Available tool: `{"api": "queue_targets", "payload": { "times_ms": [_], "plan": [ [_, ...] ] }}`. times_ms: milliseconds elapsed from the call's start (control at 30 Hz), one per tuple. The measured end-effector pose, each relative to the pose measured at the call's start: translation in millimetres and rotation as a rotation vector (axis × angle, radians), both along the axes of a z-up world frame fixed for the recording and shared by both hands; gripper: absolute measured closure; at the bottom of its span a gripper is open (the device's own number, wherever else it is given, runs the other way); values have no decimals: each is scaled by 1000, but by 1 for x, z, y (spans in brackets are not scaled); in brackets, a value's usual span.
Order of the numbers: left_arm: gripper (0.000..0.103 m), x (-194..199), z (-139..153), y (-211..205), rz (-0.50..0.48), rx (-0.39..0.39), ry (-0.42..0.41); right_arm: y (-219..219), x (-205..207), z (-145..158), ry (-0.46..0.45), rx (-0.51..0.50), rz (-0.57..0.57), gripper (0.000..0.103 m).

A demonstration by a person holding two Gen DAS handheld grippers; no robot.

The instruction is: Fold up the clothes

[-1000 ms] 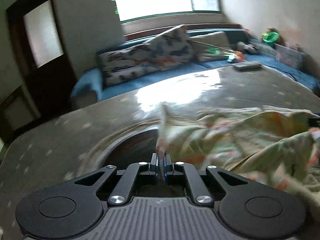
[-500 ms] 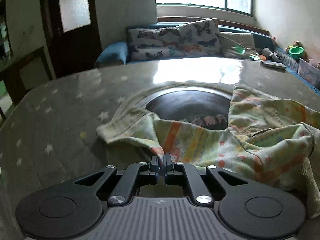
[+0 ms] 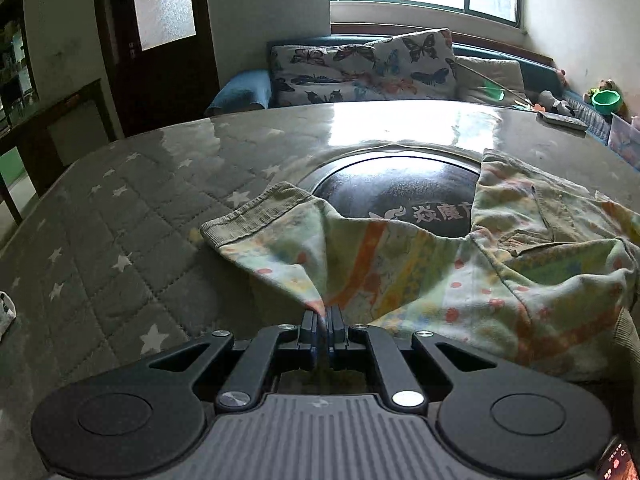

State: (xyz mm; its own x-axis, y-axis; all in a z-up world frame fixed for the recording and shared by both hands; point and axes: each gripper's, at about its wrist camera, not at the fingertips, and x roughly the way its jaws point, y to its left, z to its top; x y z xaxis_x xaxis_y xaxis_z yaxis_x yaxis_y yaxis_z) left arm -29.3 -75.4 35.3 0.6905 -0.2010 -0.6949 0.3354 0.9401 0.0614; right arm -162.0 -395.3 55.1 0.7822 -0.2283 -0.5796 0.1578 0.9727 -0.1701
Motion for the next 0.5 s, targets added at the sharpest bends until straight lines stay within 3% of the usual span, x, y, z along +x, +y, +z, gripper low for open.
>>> {"api": "queue_targets", "payload": {
  "times_ms": [267, 500],
  "plan": [
    [97, -9, 2, -2, 3, 4, -2, 12, 34, 8, 1, 61, 86, 73],
    [97, -10, 1, -1, 12, 2, -1, 27, 77, -10, 82, 108, 157, 73]
  ]
}}
